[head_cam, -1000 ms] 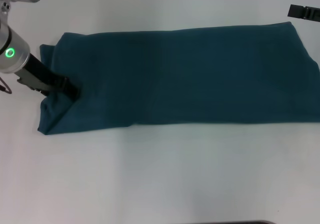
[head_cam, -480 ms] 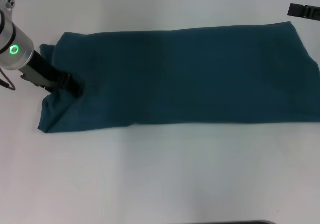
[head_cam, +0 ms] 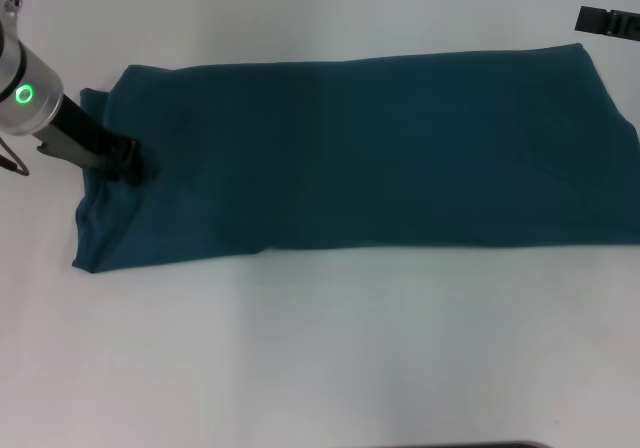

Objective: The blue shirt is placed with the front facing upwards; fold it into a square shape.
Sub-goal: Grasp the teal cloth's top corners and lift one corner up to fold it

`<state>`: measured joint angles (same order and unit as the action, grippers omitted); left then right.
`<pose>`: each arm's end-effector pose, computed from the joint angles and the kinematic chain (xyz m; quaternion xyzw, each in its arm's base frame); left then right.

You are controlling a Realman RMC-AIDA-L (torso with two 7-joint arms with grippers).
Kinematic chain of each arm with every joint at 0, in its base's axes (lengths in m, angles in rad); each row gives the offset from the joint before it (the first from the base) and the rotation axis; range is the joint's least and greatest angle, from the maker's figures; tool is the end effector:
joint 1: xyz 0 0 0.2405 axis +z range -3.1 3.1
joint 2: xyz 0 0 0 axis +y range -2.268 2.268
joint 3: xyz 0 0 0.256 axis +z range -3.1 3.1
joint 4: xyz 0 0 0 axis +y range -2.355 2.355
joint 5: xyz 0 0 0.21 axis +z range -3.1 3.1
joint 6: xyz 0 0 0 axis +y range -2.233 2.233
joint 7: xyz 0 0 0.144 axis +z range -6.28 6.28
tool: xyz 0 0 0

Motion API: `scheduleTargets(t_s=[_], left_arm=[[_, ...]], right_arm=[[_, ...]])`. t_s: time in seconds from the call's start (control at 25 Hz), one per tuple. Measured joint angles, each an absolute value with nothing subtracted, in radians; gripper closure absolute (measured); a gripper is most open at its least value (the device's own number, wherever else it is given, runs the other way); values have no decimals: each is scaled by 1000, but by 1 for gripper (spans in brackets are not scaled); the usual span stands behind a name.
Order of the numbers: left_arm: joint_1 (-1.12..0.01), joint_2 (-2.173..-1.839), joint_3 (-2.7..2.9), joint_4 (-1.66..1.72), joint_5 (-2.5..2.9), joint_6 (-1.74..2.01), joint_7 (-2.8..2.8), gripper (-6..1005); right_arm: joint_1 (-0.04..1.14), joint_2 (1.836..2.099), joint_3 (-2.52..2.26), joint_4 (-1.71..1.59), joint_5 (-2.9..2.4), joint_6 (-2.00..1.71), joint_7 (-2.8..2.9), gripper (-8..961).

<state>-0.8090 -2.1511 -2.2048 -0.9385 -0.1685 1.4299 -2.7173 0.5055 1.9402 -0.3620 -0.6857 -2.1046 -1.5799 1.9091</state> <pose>-0.2374 0.3892 -0.0019 -0.7926 -0.5302 0.1874 0.2356 0.3179 0.3390 0.0979 -0.8049 0.4748 0.2926 0.2027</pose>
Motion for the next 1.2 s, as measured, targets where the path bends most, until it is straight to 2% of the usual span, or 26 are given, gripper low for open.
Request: scheduleTargets(t_s=[0.2,0.64,0.84,1.2], left_arm=[[-810,-2150,-2205,-924,-167,1420,-2717,855],[-811,-2148,-2197,-964,-167,1441,-2716,1001],[-811,-2142,-2202,-996,-167,1472,-2720,999],[-807,-2140,-2202,-1007,-150,1457,-2737,689]], right_arm=[[504,1940,-362,-686,-2105,-1580,1909,286],[502,1940,-362,-686,-2104,-1582,1911,286],[502,1940,-362,-686,-2095,-1582,1906,285],[505,1940,-362,-686,-2094,-1582,1902,285]])
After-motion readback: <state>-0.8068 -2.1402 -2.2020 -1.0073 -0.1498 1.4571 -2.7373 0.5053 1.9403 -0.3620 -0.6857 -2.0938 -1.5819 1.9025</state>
